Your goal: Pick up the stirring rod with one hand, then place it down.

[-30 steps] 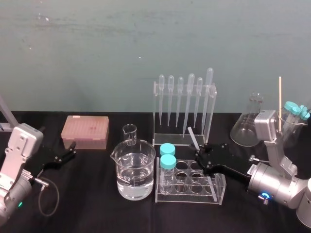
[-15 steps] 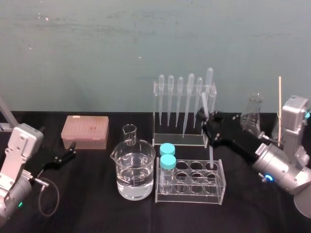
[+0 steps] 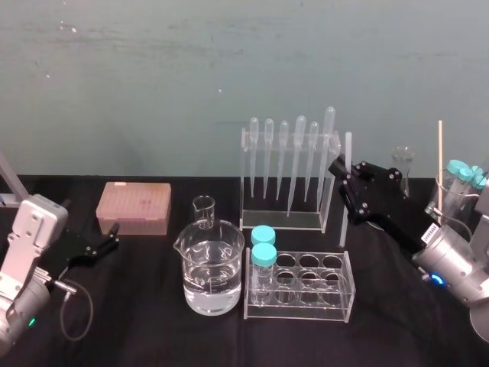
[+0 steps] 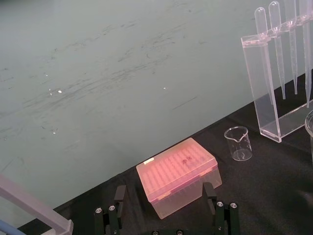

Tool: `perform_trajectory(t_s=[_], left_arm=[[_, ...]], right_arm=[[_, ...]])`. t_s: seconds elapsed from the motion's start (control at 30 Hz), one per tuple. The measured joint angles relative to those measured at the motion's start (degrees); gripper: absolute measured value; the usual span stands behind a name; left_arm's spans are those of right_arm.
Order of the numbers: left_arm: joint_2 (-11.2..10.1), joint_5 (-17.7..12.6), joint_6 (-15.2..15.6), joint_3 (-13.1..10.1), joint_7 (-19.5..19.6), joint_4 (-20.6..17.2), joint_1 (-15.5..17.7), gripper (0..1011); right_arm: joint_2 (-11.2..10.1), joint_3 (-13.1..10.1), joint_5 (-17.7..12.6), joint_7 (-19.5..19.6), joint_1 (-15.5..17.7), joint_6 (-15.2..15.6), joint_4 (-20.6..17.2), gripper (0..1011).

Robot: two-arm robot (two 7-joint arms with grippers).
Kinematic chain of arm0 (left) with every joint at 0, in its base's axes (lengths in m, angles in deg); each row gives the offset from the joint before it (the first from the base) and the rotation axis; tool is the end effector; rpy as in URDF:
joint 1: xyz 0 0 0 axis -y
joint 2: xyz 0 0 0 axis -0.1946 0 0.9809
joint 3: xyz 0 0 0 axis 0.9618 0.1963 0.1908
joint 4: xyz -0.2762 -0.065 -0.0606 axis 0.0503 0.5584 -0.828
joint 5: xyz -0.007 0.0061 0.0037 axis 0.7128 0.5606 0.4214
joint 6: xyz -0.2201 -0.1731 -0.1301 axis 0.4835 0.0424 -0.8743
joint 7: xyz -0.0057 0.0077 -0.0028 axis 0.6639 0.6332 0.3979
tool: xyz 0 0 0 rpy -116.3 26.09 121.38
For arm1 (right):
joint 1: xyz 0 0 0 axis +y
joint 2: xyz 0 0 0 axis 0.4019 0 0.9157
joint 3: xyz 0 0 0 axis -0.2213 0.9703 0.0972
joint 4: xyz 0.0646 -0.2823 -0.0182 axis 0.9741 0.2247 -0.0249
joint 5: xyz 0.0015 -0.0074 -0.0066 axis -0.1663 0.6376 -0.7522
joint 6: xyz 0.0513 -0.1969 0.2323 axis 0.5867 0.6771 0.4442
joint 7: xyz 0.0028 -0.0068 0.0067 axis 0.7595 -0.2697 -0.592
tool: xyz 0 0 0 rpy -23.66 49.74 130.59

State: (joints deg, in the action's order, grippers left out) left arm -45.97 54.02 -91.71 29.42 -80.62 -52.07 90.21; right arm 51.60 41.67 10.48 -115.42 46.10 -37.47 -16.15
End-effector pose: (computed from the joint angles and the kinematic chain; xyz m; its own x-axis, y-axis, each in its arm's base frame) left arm 0.3580 0.0827 -0.3022 0.2922 0.8803 0.3737 -0.9553 0.2872 0.0703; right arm 0.4128 -0.0724 -0.2829 0.7025 -0.6875 0.1839 0.6051 0.7130 0.3541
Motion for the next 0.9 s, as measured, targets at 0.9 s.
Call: perform_trajectory(t_s=[0.9], left_arm=[[0.0,0.0,0.0,0.0,0.0,0.0,0.0,1000]], right_arm=[[0.0,-0.5,0.5,-0.7,0.6,0.5,0.5,67]])
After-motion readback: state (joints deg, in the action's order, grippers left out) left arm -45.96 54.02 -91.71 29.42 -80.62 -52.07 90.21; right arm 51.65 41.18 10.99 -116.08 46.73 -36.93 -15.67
